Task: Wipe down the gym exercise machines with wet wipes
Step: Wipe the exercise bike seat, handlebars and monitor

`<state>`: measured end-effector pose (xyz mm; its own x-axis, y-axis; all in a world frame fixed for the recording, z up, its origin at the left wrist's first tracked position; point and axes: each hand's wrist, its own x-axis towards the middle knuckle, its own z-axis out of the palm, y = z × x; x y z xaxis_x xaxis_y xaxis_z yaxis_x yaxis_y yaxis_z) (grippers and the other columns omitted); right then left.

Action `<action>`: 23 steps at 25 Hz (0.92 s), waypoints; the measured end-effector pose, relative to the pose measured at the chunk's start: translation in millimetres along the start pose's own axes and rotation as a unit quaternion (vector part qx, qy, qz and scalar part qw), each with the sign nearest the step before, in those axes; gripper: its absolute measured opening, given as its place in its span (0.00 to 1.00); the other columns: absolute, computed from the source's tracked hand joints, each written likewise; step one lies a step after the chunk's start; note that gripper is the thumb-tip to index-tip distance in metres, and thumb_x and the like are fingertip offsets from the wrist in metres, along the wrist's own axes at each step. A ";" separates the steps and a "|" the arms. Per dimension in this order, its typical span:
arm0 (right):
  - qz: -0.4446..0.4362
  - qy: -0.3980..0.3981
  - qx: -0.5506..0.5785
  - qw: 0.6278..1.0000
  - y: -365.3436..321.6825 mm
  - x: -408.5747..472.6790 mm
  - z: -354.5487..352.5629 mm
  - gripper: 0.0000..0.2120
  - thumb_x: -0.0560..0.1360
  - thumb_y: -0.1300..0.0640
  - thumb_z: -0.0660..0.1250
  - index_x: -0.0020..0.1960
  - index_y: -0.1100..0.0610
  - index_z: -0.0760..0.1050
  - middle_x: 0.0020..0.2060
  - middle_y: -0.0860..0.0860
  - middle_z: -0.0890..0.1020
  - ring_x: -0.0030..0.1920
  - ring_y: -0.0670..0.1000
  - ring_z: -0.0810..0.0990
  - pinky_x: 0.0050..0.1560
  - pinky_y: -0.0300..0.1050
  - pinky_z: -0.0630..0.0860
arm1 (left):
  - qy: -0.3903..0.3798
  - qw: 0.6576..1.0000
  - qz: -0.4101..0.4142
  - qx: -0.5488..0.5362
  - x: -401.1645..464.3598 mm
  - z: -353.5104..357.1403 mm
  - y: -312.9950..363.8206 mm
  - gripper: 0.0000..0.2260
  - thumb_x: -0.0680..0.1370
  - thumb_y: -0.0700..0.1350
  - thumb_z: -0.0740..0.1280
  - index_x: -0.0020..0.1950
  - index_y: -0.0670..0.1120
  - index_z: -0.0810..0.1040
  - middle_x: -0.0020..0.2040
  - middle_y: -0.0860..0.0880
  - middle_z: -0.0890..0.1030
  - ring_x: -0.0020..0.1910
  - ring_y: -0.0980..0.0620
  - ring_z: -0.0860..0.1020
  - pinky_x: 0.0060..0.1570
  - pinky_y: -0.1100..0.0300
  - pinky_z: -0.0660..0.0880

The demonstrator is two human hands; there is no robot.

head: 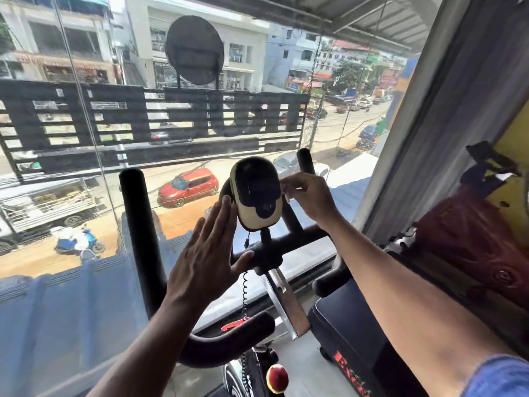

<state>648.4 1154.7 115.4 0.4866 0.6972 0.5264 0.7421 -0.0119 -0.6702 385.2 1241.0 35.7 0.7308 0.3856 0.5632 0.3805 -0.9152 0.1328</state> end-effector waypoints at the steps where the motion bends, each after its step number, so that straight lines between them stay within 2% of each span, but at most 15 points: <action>1: 0.004 0.004 0.011 1.000 -3.3 8.4 2.3 0.07 0.76 0.67 0.73 0.53 0.62 0.85 0.45 0.54 0.87 0.42 0.42 0.84 0.46 0.36 0.78 | 0.000 1.000 0.000 -0.001 -0.2 0.3 0.4 0.43 0.83 0.67 0.58 0.85 0.46 0.40 0.85 0.48 0.40 0.84 0.52 0.41 0.82 0.48 0.54; 3: 0.011 0.001 0.042 0.999 -12.0 22.3 11.9 0.07 0.76 0.68 0.72 0.53 0.63 0.85 0.46 0.53 0.86 0.42 0.42 0.83 0.47 0.38 0.79 | -0.001 1.000 0.000 -0.004 -0.4 -0.2 0.0 0.43 0.83 0.67 0.58 0.85 0.46 0.39 0.85 0.49 0.39 0.84 0.53 0.41 0.82 0.48 0.54; 6: 0.020 -0.022 0.061 0.998 -13.3 24.8 14.8 0.07 0.79 0.66 0.69 0.56 0.63 0.83 0.47 0.50 0.85 0.42 0.37 0.82 0.45 0.32 0.76 | -0.010 1.000 0.000 -0.007 0.1 -2.4 1.3 0.44 0.83 0.67 0.59 0.85 0.46 0.38 0.85 0.49 0.38 0.84 0.53 0.41 0.82 0.48 0.54; 8: 0.018 -0.037 0.059 0.997 -0.1 9.6 10.2 0.07 0.81 0.64 0.68 0.57 0.62 0.82 0.49 0.52 0.86 0.45 0.41 0.84 0.47 0.36 0.79 | -0.011 1.000 0.000 -0.004 -0.2 -3.6 1.3 0.43 0.83 0.67 0.58 0.85 0.47 0.38 0.85 0.50 0.38 0.84 0.53 0.40 0.82 0.48 0.54; 10: 0.073 -0.061 0.089 0.992 24.7 -8.6 2.2 0.05 0.80 0.66 0.68 0.55 0.63 0.80 0.50 0.56 0.85 0.47 0.45 0.85 0.51 0.41 0.82 | -0.010 1.000 -0.001 -0.005 -0.1 -3.5 1.3 0.43 0.83 0.67 0.58 0.85 0.47 0.38 0.85 0.49 0.38 0.84 0.53 0.40 0.82 0.48 0.54; 13: 0.187 -0.179 0.170 0.951 51.7 -19.8 -9.7 0.06 0.81 0.68 0.65 0.56 0.68 0.77 0.47 0.60 0.83 0.49 0.54 0.84 0.58 0.54 0.82 | -0.007 1.000 0.002 -0.005 0.3 -2.0 1.5 0.43 0.83 0.67 0.58 0.85 0.46 0.38 0.85 0.49 0.38 0.84 0.52 0.41 0.82 0.47 0.56; 15: 0.235 -0.264 0.186 0.917 47.9 -6.5 -14.1 0.08 0.82 0.67 0.62 0.56 0.70 0.76 0.45 0.62 0.83 0.46 0.58 0.84 0.51 0.54 0.81 | -0.008 1.000 0.005 -0.002 1.3 -1.3 0.9 0.43 0.83 0.67 0.58 0.85 0.46 0.38 0.85 0.48 0.38 0.84 0.51 0.41 0.81 0.46 0.58; 17: 0.266 -0.300 0.180 0.898 37.8 6.5 -10.2 0.11 0.84 0.66 0.59 0.58 0.72 0.76 0.44 0.65 0.82 0.45 0.61 0.83 0.47 0.53 0.81 | -0.008 1.000 0.004 -0.008 1.6 -0.9 1.4 0.44 0.83 0.66 0.59 0.85 0.45 0.39 0.85 0.48 0.39 0.84 0.51 0.42 0.81 0.45 0.59; 21: 0.282 -0.241 0.247 0.895 22.1 26.8 13.3 0.11 0.84 0.65 0.59 0.59 0.70 0.76 0.42 0.62 0.81 0.39 0.57 0.81 0.39 0.48 0.80 | -0.005 1.000 0.002 -0.012 2.2 -2.1 3.0 0.44 0.82 0.66 0.60 0.85 0.45 0.39 0.85 0.48 0.39 0.84 0.51 0.42 0.81 0.45 0.59; 22: 0.285 -0.213 0.264 0.896 15.1 34.0 18.8 0.10 0.84 0.64 0.58 0.56 0.67 0.77 0.39 0.59 0.79 0.37 0.56 0.78 0.36 0.46 0.78 | -0.003 1.000 0.002 -0.013 2.3 -1.9 3.1 0.44 0.82 0.66 0.61 0.85 0.45 0.39 0.85 0.48 0.39 0.84 0.51 0.42 0.81 0.45 0.59; 23: 0.291 -0.190 0.281 0.894 6.3 41.4 23.7 0.09 0.83 0.64 0.59 0.49 0.65 0.76 0.34 0.56 0.76 0.34 0.53 0.74 0.33 0.44 0.74 | -0.003 1.000 0.001 -0.014 1.7 -1.7 3.0 0.44 0.82 0.65 0.61 0.85 0.45 0.39 0.85 0.48 0.39 0.84 0.51 0.42 0.81 0.45 0.59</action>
<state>662.2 1200.4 120.5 0.4447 0.8844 -0.1417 0.0119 -0.1640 -0.9864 386.7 1238.7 38.4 0.7351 0.3836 0.5590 0.3625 -0.9192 0.1540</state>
